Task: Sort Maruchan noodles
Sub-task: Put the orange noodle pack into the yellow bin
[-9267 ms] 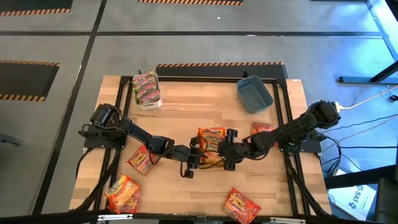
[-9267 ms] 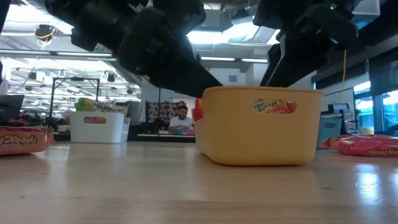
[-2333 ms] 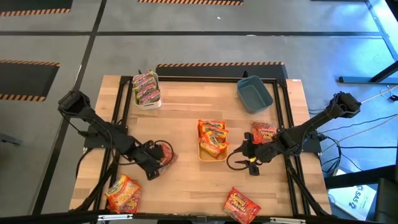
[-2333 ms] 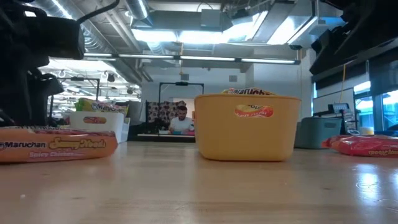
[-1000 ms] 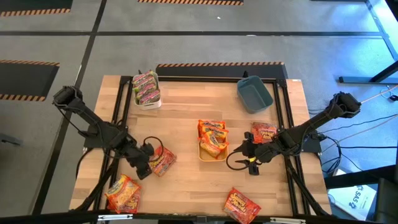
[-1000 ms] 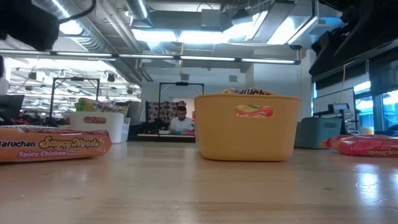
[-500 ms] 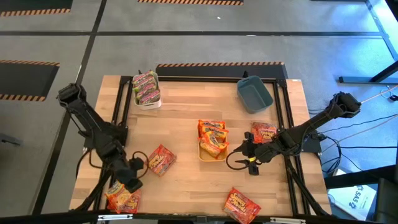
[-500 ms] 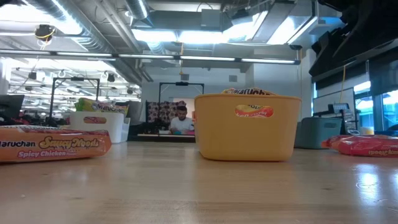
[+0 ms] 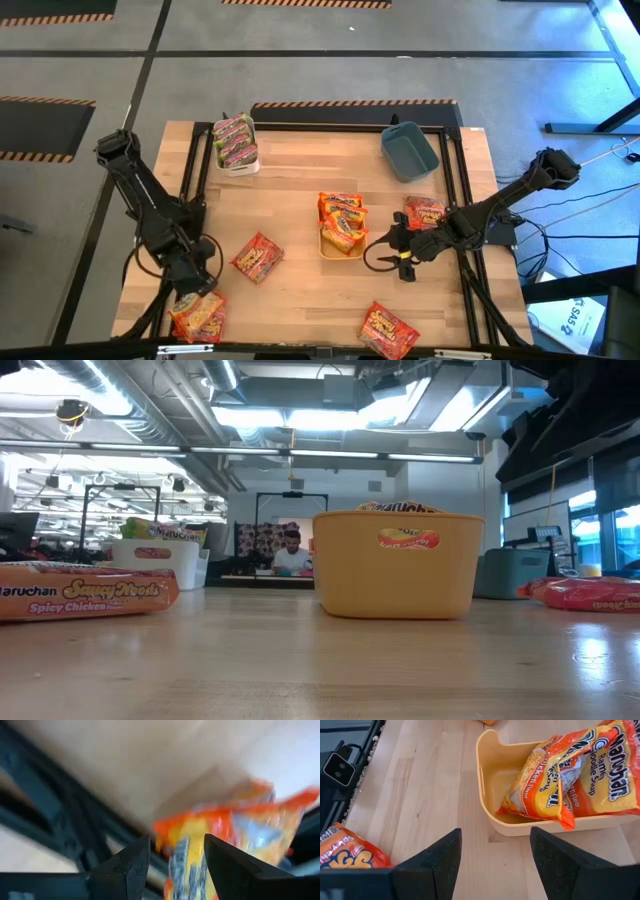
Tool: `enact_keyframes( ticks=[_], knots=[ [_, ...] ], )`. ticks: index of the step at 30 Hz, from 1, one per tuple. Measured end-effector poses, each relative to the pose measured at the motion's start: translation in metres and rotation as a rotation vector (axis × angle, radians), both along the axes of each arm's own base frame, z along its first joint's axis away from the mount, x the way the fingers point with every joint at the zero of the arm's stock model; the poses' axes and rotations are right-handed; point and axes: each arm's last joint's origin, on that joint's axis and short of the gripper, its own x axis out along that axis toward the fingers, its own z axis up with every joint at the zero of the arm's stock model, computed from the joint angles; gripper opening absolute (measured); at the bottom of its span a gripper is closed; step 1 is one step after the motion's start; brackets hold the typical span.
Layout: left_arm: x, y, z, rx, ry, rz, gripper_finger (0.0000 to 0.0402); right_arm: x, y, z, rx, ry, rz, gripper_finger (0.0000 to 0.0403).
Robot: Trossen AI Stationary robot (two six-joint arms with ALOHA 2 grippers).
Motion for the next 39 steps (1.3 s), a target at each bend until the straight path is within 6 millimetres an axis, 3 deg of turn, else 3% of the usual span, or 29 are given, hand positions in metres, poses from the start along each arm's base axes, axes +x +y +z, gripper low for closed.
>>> enact_keyframes(
  ticks=[8,17,22,30,39],
  knots=[
    [0.002,-0.010,0.000,-0.015,-0.127,-0.029,0.0181,0.000,0.000,0.000,0.020,0.005,-0.009,0.0220],
    [-0.010,-0.020,-0.008,-0.017,-0.085,-0.018,0.0177,0.000,0.000,0.000,0.008,0.002,-0.007,0.0220],
    [-0.010,-0.027,-0.026,-0.041,-0.107,-0.047,0.0135,0.000,0.000,0.000,0.017,0.003,-0.015,0.0220],
    [-0.007,-0.023,-0.034,-0.026,-0.149,-0.135,0.0016,0.000,0.000,0.000,0.016,0.003,-0.016,0.0220],
    [0.002,-0.018,-0.034,0.041,-0.266,-0.191,0.0001,0.000,-0.001,0.000,0.006,-0.003,-0.028,0.0220]
  ],
)
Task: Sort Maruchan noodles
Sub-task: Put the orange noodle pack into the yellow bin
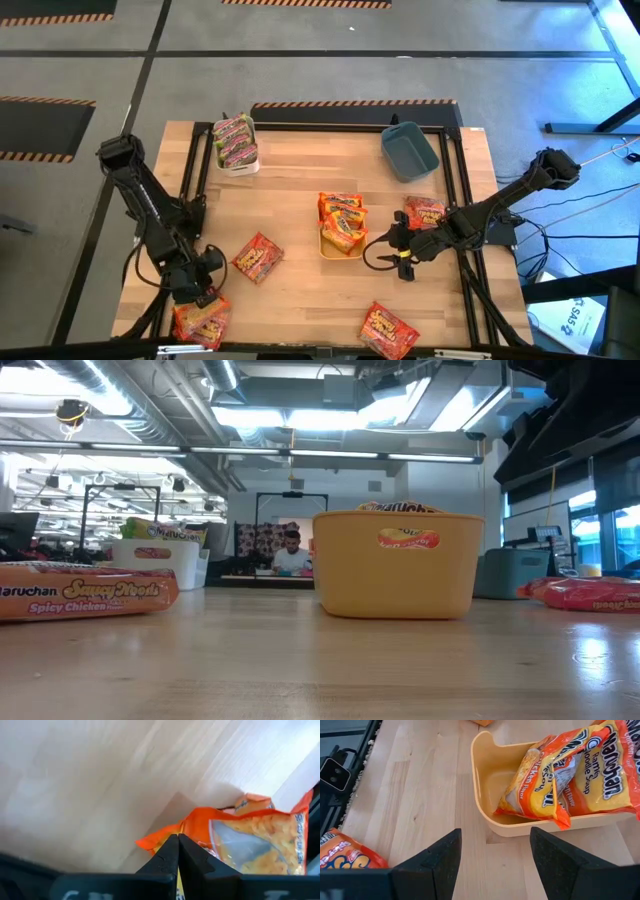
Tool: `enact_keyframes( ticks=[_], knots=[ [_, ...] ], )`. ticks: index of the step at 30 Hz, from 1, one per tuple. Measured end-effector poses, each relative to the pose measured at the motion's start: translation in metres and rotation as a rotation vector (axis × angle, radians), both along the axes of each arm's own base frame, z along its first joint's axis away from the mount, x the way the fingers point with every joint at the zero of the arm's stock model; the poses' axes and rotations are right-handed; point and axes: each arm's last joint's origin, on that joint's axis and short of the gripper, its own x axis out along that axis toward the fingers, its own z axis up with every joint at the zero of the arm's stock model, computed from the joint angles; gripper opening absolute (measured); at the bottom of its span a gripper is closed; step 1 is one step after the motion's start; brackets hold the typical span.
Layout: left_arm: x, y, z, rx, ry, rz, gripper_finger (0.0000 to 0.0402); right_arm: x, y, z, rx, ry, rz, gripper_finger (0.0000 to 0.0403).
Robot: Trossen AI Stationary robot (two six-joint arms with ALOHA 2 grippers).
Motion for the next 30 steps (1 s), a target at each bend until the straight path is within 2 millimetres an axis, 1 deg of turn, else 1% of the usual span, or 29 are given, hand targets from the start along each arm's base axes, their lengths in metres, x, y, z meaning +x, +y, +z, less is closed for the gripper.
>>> enact_keyframes(
  ticks=[6,11,16,19,23,26,30],
  knots=[
    [0.007,0.004,0.000,0.052,-0.080,-0.038,0.0001,0.000,0.000,0.000,0.002,0.000,-0.002,0.0220],
    [0.012,0.006,0.002,0.058,-0.093,-0.057,0.0000,0.000,0.000,0.000,0.000,-0.008,-0.011,0.0220],
    [0.022,0.002,0.017,0.042,-0.161,-0.089,0.0000,0.001,-0.001,0.001,0.004,-0.016,-0.042,0.0224],
    [0.027,-0.003,0.028,0.015,-0.208,-0.083,0.0001,0.001,-0.001,0.001,0.005,-0.016,-0.041,0.0244],
    [0.027,-0.002,0.029,0.010,-0.202,-0.022,0.0013,0.000,0.000,0.000,0.028,-0.001,-0.013,0.0285],
    [0.029,-0.001,0.029,0.005,-0.199,0.011,0.0035,0.000,0.001,0.000,0.040,0.006,0.003,0.0310],
    [0.031,0.000,0.029,0.045,-0.251,0.003,0.0081,0.000,0.001,0.000,0.039,0.008,0.003,0.0330]
  ],
)
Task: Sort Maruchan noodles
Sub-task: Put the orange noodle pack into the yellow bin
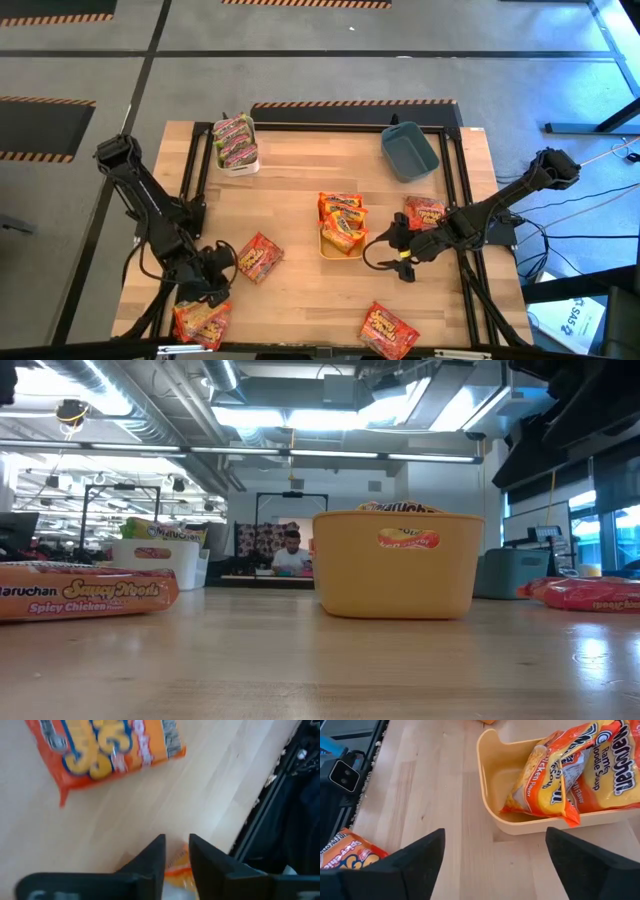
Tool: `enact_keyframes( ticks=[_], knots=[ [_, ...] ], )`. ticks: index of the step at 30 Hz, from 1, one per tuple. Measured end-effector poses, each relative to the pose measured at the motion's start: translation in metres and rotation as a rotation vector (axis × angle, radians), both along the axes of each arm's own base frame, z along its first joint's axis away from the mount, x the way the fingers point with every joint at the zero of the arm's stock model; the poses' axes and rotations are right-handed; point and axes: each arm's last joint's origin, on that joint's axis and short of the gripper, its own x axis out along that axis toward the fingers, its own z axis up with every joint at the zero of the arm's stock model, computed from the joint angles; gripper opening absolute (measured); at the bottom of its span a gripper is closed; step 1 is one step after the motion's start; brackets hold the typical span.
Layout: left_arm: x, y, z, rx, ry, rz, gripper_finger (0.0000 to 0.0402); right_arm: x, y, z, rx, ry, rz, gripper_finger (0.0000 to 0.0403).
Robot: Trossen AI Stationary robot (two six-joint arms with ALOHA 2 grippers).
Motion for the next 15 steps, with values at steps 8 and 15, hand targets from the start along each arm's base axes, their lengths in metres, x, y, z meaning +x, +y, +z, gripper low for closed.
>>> enact_keyframes(
  ticks=[8,15],
  knots=[
    [0.003,0.003,0.001,0.139,-0.140,-0.026,0.0152,0.000,0.000,0.000,-0.001,0.000,0.001,0.0337],
    [0.015,0.007,0.006,0.299,-0.330,-0.026,0.0155,0.000,0.000,0.000,-0.004,0.000,0.003,0.0337]
  ],
)
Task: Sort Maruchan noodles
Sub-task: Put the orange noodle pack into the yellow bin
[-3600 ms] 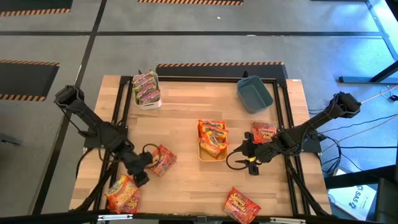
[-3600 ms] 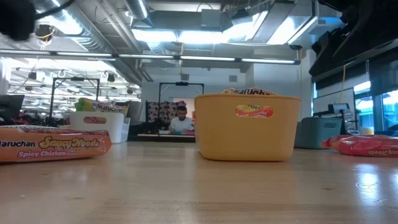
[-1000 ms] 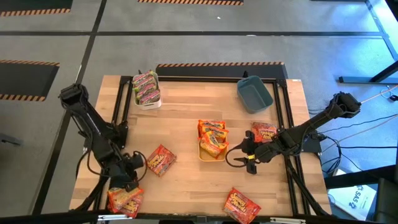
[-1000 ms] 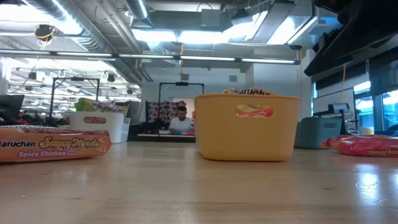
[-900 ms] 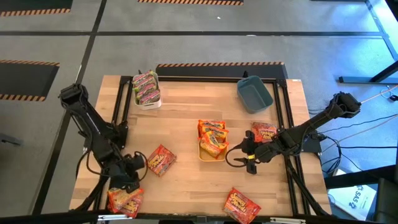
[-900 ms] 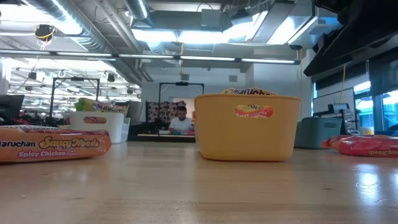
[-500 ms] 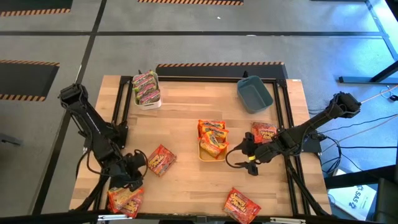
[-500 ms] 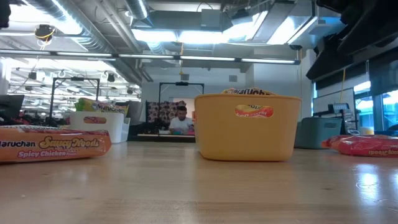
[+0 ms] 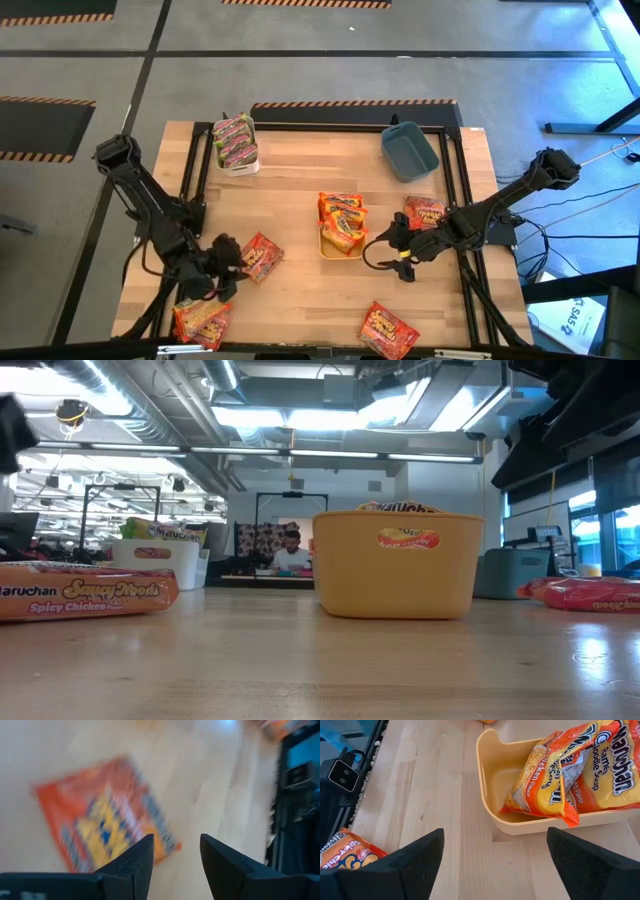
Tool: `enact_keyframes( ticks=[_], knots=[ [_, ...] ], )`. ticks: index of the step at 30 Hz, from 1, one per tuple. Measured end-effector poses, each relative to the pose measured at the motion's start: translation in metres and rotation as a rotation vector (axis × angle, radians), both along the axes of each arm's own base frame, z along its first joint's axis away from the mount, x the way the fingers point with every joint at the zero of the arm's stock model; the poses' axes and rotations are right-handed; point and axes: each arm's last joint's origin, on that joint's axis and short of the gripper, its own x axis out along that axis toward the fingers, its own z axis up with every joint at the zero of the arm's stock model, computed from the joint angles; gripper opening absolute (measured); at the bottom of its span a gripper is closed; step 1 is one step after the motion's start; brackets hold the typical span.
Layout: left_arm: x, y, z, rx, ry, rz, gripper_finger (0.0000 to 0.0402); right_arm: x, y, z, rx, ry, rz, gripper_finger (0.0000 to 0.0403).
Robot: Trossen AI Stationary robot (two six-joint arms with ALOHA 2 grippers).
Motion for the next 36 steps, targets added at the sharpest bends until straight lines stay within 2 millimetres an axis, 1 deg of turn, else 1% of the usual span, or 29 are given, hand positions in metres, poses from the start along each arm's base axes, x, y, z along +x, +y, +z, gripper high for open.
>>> enact_keyframes(
  ticks=[2,8,10,13,17,21,25,29,31,36],
  knots=[
    [0.006,-0.001,0.003,0.047,-0.061,-0.045,0.0155,0.000,0.000,0.000,0.000,0.000,0.000,0.0337],
    [0.038,-0.007,0.004,0.154,-0.193,-0.202,0.0151,0.000,0.000,0.000,0.000,0.000,-0.001,0.0337],
    [0.046,-0.010,0.002,0.195,-0.173,-0.244,0.0151,0.000,0.000,0.000,0.000,0.000,-0.001,0.0337],
    [0.060,-0.019,0.007,0.226,-0.129,-0.292,0.0151,0.000,0.000,0.000,0.000,0.001,-0.001,0.0337],
    [0.078,-0.034,0.014,0.295,-0.009,-0.333,0.0150,0.000,0.000,0.000,-0.002,0.004,-0.002,0.0337],
    [0.089,-0.046,0.020,0.305,0.144,-0.306,0.0150,0.000,0.000,0.000,-0.002,0.005,-0.003,0.0337],
    [0.091,-0.055,0.022,0.241,0.316,-0.269,0.0150,0.000,0.000,0.000,-0.001,0.005,-0.003,0.0337],
    [0.085,-0.057,0.025,0.193,0.461,-0.203,0.0150,0.000,0.000,0.000,-0.001,0.005,-0.003,0.0337],
    [0.083,-0.056,0.025,0.185,0.482,-0.169,0.0150,0.000,0.000,0.000,-0.003,0.004,-0.005,0.0337],
    [0.084,-0.054,0.025,0.224,0.458,-0.137,0.0162,0.000,0.000,0.000,-0.003,0.004,-0.005,0.0337]
  ],
)
